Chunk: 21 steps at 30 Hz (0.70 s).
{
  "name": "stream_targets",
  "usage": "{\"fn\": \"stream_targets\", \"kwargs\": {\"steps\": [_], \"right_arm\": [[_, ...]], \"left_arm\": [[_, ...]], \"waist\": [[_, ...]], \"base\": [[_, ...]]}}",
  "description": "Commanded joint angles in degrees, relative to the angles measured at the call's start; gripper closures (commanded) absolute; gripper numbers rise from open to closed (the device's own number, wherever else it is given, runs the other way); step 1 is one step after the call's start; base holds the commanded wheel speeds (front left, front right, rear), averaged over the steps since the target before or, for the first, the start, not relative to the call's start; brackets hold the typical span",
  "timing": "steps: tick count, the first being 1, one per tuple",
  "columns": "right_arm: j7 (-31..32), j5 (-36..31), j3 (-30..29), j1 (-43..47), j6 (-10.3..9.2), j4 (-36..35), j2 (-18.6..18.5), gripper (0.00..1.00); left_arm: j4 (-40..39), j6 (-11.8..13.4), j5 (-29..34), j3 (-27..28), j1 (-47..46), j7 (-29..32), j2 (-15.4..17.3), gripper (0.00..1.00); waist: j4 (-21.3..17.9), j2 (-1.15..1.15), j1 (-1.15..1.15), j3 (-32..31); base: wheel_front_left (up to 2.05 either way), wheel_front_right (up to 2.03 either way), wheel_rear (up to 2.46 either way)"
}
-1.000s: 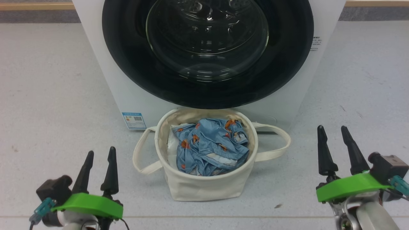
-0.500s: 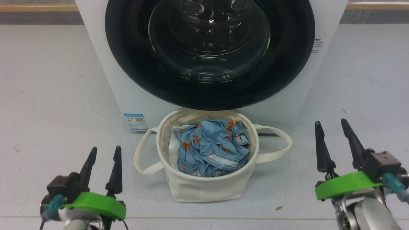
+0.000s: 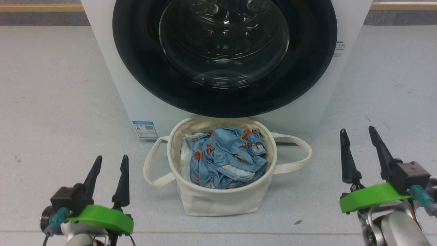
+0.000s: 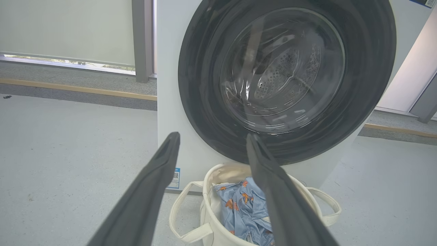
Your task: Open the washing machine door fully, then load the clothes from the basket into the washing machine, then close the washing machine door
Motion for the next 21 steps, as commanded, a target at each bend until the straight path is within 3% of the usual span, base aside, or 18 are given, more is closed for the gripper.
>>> {"fn": "stream_targets", "kwargs": {"steps": [1,21], "right_arm": [[-0.71,0.08,0.60,-2.48,0.01,-1.54,-0.03,0.00],[-0.71,0.37,0.51,-3.04,0.01,-0.99,0.08,0.00]], "left_arm": [[-2.12,-0.34,0.30,1.99,-2.60,-0.70,0.79,0.00],[-2.86,-0.34,-1.42,1.83,-2.88,-0.70,0.99,0.00]], "waist": [[0.00,0.00,0.00,0.04],[0.18,0.00,0.00,0.66]], "base": [[0.00,0.00,0.00],[0.00,0.00,0.00]]}}
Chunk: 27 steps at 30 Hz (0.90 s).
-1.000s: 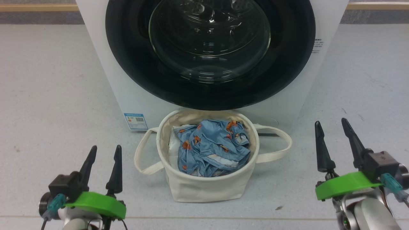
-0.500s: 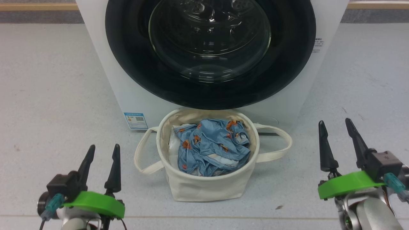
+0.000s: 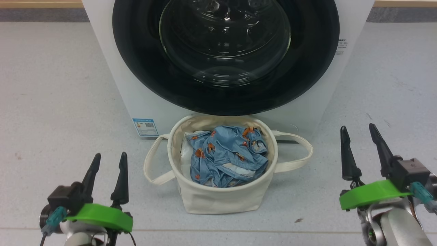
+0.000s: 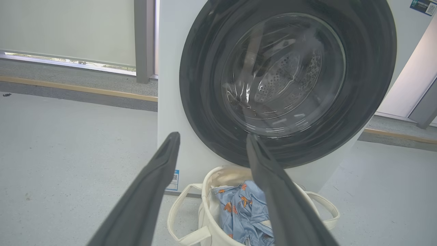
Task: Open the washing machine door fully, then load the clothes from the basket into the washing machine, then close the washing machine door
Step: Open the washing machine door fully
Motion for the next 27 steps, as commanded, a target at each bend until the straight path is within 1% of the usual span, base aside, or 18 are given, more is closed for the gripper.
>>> {"fn": "stream_targets", "kwargs": {"steps": [1,7,13,18,27], "right_arm": [[-0.71,0.36,0.75,-2.08,0.01,-1.73,-0.08,0.00],[-0.71,0.40,0.71,-2.16,0.01,-1.90,-0.14,0.00],[-0.71,0.49,0.77,-2.21,0.01,-1.98,-0.24,0.00],[-0.71,0.64,0.93,-2.35,0.01,-2.03,-0.40,0.00],[-0.71,0.90,1.28,-2.41,0.01,-1.94,-0.41,0.00]], "left_arm": [[-1.87,-0.34,-0.39,1.69,-2.76,-0.70,1.01,0.00],[-2.12,-0.34,-0.35,1.09,-2.83,-0.70,1.28,0.00],[-2.45,-0.34,0.18,0.82,-2.69,-0.70,1.25,0.00],[-2.32,-0.34,0.45,0.55,-2.73,-0.70,1.21,0.00],[-1.71,-0.34,0.46,-1.04,-2.64,-0.70,1.44,0.00]], "waist": [[0.00,0.00,0.00,0.04],[0.10,0.00,0.00,0.18],[0.26,0.00,0.00,0.30],[0.37,0.00,0.00,0.38],[0.24,0.00,0.00,0.42]], "base": [[0.00,0.00,0.00],[0.06,0.08,-0.14],[0.57,0.42,-0.99],[1.01,0.86,-1.86],[1.25,1.21,-2.46]]}}
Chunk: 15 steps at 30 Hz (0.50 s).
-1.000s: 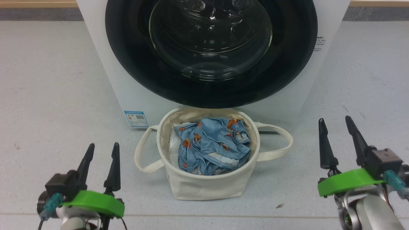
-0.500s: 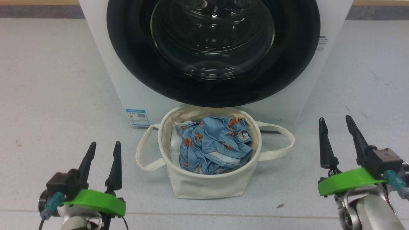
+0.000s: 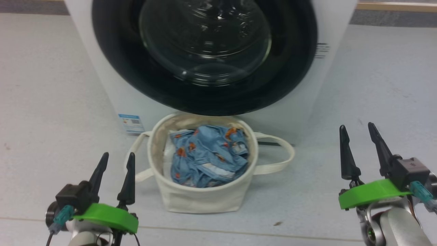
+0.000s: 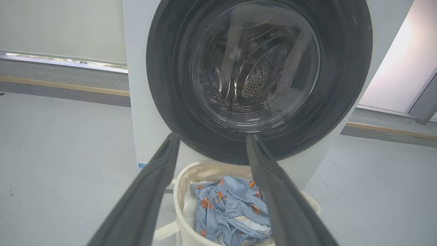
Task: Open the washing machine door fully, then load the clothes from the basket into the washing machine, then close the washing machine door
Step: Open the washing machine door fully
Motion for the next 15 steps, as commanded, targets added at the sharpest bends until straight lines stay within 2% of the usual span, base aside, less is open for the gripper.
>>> {"fn": "stream_targets", "kwargs": {"steps": [1,10,15], "right_arm": [[-0.71,0.34,1.11,-2.19,0.01,-1.83,-0.46,0.00],[-0.71,0.44,1.17,-2.16,0.01,-1.62,-0.35,0.00],[-0.71,0.56,1.23,-2.14,0.01,-1.53,-0.31,0.00]], "left_arm": [[-1.42,-0.34,0.36,1.28,-2.53,-0.70,1.05,0.00],[-1.09,-0.34,-0.90,-0.15,-2.47,-0.70,1.21,0.00],[-1.14,-0.34,-1.77,-0.91,-2.37,-0.70,1.50,0.00]], "waist": [[-0.06,0.00,-0.01,-0.01],[-0.29,0.00,-0.01,-0.03],[-0.36,0.00,-0.01,-0.10]], "base": [[1.14,1.32,-2.46],[1.09,1.29,-2.38],[0.85,0.85,-1.70]]}}
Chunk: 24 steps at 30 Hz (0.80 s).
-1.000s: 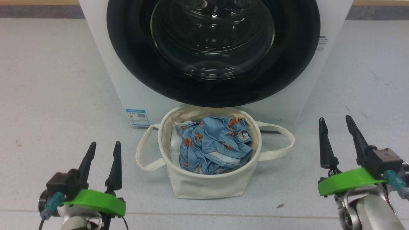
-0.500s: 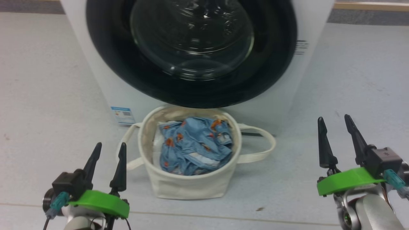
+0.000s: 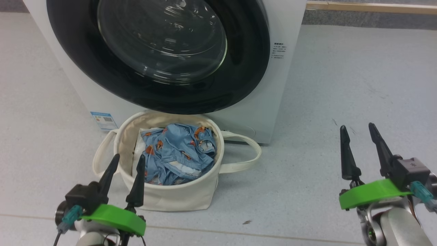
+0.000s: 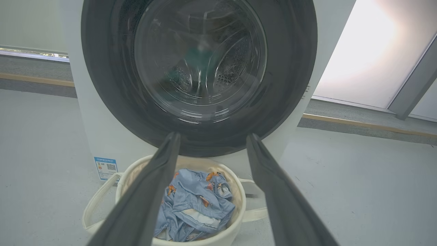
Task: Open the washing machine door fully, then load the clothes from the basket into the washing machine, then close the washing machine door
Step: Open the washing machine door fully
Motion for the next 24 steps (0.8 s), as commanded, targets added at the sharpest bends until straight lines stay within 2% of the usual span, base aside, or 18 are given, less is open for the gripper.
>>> {"fn": "stream_targets", "kwargs": {"steps": [1,7,24], "right_arm": [[-0.71,0.47,1.19,-2.15,0.01,-1.75,-0.13,0.00],[-0.71,0.68,1.05,-1.95,0.01,-1.67,-0.09,0.00],[-0.71,1.03,0.38,-1.58,0.01,-1.17,0.26,0.00]], "left_arm": [[-1.67,-0.34,-0.63,1.84,-2.35,-0.70,1.50,0.00],[-1.55,-0.34,-0.75,1.41,-2.13,-0.70,1.70,0.00],[-2.12,-0.34,-0.12,1.98,-1.47,-0.70,1.50,0.00]], "waist": [[-0.01,0.00,0.00,-0.03],[-0.17,0.00,0.00,-0.17],[-0.74,0.00,0.00,-0.83]], "base": [[0.62,0.62,-1.23],[0.34,0.34,-0.68],[0.00,0.00,-0.01]]}}
